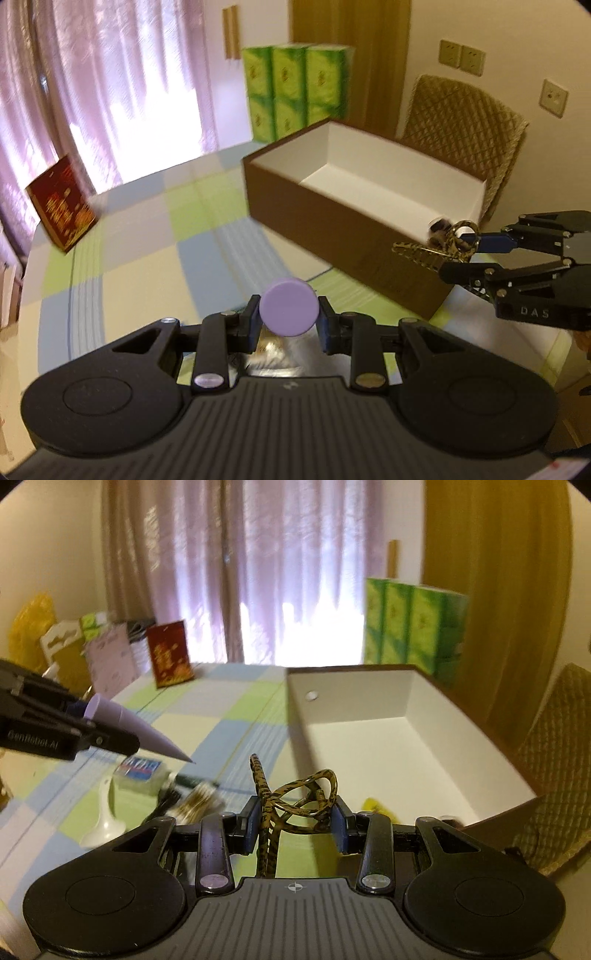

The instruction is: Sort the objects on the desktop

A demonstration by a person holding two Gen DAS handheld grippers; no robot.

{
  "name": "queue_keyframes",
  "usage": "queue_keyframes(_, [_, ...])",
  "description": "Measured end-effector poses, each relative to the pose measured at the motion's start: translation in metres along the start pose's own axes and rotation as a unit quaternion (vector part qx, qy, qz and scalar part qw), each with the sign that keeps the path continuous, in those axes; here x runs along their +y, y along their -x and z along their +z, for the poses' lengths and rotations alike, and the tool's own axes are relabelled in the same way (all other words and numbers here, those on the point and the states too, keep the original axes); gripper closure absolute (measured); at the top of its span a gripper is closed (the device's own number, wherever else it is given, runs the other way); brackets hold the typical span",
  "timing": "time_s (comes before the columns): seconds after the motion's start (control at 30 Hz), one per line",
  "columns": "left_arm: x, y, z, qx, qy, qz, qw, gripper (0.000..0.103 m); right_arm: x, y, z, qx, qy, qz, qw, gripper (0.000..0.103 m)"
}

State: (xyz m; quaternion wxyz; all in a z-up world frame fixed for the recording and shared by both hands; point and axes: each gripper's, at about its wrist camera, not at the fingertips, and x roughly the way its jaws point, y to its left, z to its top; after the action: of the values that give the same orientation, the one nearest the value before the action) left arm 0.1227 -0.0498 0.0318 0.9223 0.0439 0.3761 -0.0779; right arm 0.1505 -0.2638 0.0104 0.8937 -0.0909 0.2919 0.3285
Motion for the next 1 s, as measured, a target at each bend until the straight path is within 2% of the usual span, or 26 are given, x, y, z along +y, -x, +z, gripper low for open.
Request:
queue_keyframes(0.5, [-0.062, -0.027, 0.057, -0.043, -0.037, -0.042, 0.9975, 0.079, -0.075, 0.003, 0.021, -0.011, -0.023, -0.031, 0.999, 0.067])
queue_keyframes(0.53, [-0.065, -0.031, 0.060, -0.042, -0.039, -0.042, 0.9975, 0.081, -0.080, -0.001, 0.022, -0.008, -0.025, -0.030, 0.999, 0.067])
queue_keyframes(0.57, [-0.069, -0.036, 0.065, -0.044, -0.042, -0.046, 0.9971, 0.103, -0.086, -0.007, 0.024, -0.004, -0.026, -0.029, 0.999, 0.067])
queue_keyframes(0.67, [-0.077, -0.058, 0.077, -0.031, -0.034, -0.061, 0.9971, 0.103, -0.104, -0.026, 0.025, 0.013, -0.036, -0.028, 0.999, 0.067])
queue_keyframes(0.73, [-0.081, -0.075, 0.082, -0.023, -0.028, -0.045, 0.9983, 0.103, -0.113, -0.036, 0.025, 0.023, -0.041, -0.025, 0.999, 0.067])
queue_keyframes(0.87, [-0.085, -0.115, 0.082, 0.013, -0.020, -0.045, 0.9987, 0.100, -0.122, -0.050, 0.024, 0.038, -0.039, -0.013, 0.998, 0.067])
queue_keyframes(1.0, [-0.075, -0.118, 0.078, 0.013, -0.009, -0.036, 0.9992, 0.097, -0.126, -0.053, 0.020, 0.038, -0.039, 0.001, 0.998, 0.067])
